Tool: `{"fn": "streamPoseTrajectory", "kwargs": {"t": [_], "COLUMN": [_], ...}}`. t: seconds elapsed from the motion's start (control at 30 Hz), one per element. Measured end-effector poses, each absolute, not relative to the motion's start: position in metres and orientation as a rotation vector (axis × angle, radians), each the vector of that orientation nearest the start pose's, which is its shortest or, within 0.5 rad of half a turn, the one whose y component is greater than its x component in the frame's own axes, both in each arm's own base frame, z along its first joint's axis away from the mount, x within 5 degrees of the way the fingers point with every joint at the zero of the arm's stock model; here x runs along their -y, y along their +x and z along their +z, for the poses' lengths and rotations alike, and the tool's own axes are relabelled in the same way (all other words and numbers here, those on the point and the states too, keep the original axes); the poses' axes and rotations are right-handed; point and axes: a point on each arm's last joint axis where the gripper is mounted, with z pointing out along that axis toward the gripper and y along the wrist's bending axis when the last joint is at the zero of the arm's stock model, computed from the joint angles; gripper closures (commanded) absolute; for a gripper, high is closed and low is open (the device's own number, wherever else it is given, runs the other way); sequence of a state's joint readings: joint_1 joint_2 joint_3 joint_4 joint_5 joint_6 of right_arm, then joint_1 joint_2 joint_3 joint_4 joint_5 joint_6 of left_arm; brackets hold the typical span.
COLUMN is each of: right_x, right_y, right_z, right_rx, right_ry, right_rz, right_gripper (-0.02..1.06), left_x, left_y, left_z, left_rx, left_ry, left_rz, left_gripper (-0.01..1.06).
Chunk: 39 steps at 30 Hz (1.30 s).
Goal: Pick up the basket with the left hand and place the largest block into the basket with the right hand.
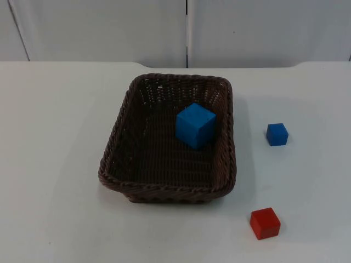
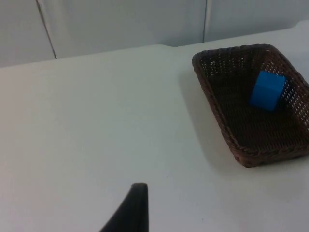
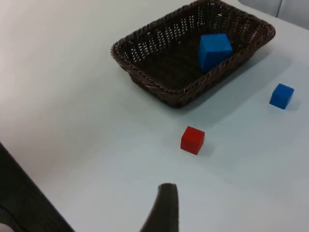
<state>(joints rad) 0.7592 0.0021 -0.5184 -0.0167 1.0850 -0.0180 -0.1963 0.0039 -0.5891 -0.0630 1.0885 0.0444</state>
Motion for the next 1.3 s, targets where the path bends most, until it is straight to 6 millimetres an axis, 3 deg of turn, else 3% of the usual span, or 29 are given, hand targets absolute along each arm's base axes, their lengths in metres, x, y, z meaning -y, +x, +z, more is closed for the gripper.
{"fn": "streamPoseTrajectory", "kwargs": {"t": [0.3, 0.47, 1.13, 1.3], "right_x": [0.006, 0.006, 0.006, 0.006], "right_y": [-0.004, -0.004, -0.004, -0.004], "right_z": [0.28, 0.28, 0.28, 0.28], "right_rx": [-1.939, -1.94, -1.94, -1.94], "right_ry": [-0.766, -0.764, -0.764, -0.764], "right_rz": [0.45, 0.451, 0.451, 0.451], "right_gripper": [0.32, 0.32, 0.32, 0.2], "left_x": [0.0, 0.0, -0.001, -0.001], "left_y": [-0.017, -0.005, -0.005, -0.005], "left_z": [0.299, 0.276, 0.275, 0.275], "left_rx": [-1.981, -2.061, -2.068, -2.068], "left_ry": [0.221, 0.175, 0.16, 0.16], "left_rz": [-0.157, -0.156, -0.146, -0.146], "left_gripper": [0.0, 0.0, 0.0, 0.0]}}
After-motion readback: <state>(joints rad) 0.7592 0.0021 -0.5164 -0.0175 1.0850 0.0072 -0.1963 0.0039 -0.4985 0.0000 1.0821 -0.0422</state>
